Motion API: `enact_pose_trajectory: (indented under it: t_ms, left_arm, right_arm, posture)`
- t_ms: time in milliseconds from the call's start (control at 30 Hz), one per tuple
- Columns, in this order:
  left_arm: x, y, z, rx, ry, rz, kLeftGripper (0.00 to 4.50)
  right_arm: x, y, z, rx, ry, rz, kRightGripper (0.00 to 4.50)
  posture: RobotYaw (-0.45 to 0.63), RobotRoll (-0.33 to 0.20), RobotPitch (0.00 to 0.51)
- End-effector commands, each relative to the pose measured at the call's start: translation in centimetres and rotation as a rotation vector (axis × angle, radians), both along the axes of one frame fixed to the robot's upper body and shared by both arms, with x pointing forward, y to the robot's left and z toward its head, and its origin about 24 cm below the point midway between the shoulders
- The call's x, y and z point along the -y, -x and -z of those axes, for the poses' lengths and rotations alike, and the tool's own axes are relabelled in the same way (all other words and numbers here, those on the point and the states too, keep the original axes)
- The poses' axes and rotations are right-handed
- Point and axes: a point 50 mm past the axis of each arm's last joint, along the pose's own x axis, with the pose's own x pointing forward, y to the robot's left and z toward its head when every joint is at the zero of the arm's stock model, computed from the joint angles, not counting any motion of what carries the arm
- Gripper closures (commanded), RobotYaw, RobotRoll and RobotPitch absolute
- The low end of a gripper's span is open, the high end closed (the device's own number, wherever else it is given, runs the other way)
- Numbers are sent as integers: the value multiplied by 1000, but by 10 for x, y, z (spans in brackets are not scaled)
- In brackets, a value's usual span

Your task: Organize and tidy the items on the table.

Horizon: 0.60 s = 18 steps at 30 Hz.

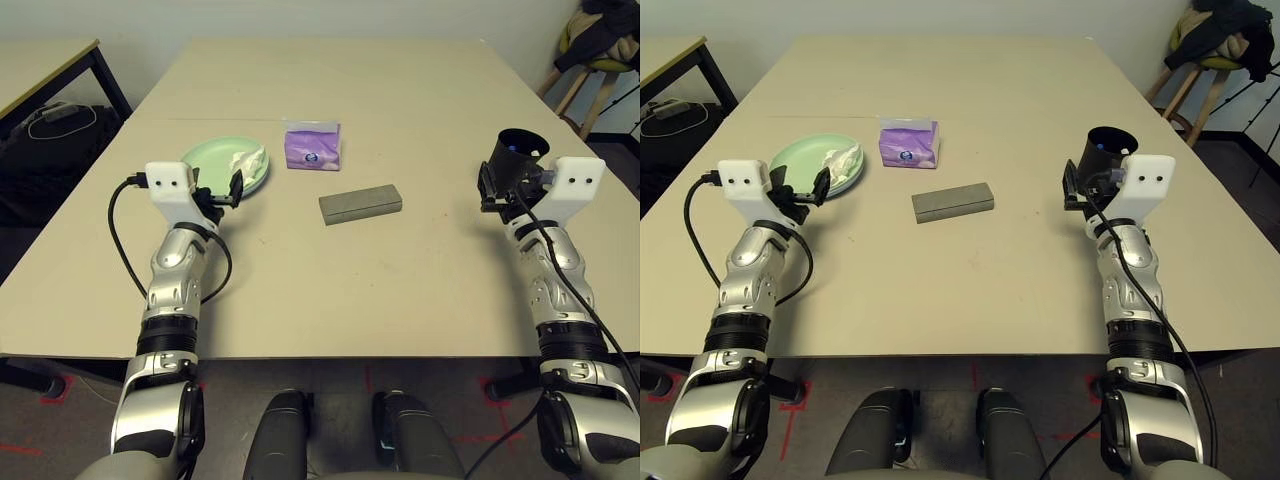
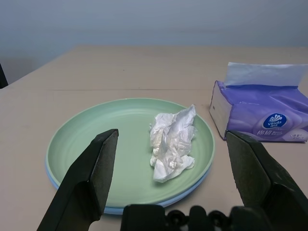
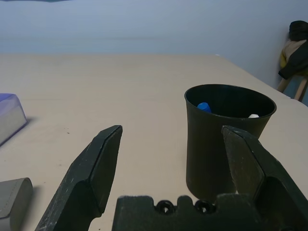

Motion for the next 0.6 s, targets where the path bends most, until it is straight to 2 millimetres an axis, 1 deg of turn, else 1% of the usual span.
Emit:
enact_pose_trajectory:
  t_ms: [33, 600]
  left_arm:
    - [3, -1, 3, -13, -6, 8, 0]
    - [4, 0, 5, -20, -6, 16, 0]
  right_arm:
    - [-1, 0, 2, 1, -4, 3, 20]
    - [-1, 2, 0, 0, 4, 0, 20]
  posture:
    - [63, 0, 50]
    - [64, 0, 47]
